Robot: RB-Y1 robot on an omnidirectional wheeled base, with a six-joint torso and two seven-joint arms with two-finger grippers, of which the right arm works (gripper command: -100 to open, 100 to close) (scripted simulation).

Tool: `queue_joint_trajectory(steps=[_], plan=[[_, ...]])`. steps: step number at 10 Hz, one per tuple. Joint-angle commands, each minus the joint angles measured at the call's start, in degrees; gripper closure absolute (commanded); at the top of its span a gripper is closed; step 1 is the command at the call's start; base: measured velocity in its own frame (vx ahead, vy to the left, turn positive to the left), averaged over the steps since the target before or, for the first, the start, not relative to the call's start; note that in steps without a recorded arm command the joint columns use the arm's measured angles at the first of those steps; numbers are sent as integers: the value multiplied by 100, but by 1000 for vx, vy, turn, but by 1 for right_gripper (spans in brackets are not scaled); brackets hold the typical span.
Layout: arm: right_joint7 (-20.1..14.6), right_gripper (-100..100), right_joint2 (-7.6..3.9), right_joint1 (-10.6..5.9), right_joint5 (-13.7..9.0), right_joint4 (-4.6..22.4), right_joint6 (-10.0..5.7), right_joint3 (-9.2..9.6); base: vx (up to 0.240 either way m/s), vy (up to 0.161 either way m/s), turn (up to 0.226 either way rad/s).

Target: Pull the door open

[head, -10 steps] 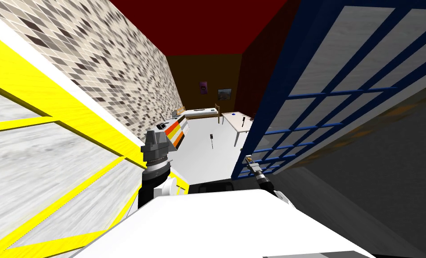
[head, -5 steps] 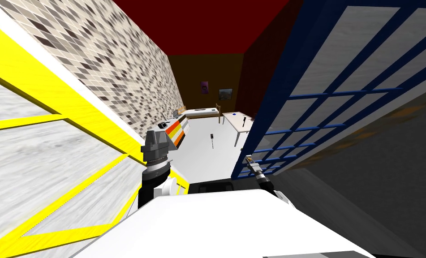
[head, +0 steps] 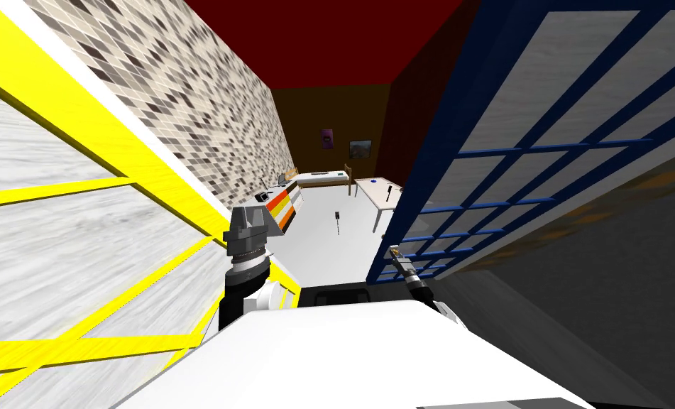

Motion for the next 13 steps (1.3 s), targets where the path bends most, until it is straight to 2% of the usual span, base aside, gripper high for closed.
queue_joint_trajectory(steps=[1,8,9,13], plan=[[-181,100,11,2,-30,3,-1,18,-28,-15,26],[-1227,100,15,-31,-315,0,71,105,-33,-18,53],[-1246,100,15,-31,-315,0,71,105,-32,-13,30],[-1904,100,18,-53,-514,-2,121,166,-41,-20,62]])
